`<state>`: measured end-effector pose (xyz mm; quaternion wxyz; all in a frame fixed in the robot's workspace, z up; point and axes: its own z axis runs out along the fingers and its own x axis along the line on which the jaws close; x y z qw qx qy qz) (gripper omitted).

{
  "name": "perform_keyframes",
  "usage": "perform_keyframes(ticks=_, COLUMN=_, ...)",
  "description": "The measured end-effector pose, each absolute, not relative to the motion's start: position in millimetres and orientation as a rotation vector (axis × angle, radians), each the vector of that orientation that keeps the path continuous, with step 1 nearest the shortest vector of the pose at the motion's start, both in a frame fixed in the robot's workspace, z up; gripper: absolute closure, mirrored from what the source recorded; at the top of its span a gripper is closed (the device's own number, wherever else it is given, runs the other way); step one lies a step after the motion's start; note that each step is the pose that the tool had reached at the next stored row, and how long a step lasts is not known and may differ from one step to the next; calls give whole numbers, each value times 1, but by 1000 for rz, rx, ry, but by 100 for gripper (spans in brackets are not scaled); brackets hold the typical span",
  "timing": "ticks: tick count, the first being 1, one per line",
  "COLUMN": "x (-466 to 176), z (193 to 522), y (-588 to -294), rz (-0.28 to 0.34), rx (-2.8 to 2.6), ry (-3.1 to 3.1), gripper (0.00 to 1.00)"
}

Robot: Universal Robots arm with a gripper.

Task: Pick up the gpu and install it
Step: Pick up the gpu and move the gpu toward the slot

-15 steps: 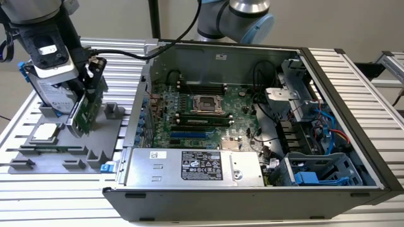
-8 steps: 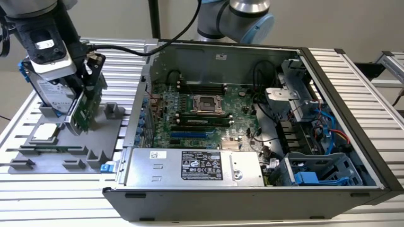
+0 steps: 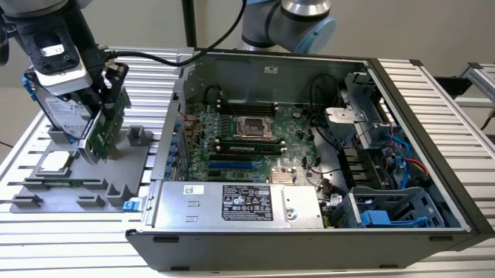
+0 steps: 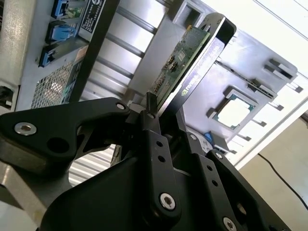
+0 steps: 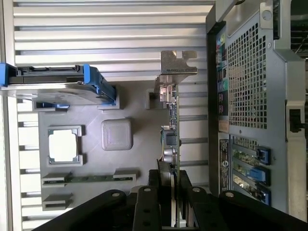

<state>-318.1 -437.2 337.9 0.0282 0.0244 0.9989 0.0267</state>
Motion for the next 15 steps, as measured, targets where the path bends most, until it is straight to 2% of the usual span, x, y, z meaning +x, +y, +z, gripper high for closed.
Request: perform_keyframes(ticks=15, x=-318, z=351, y=-437, rz=82, rx=75, ry=3083, gripper=100)
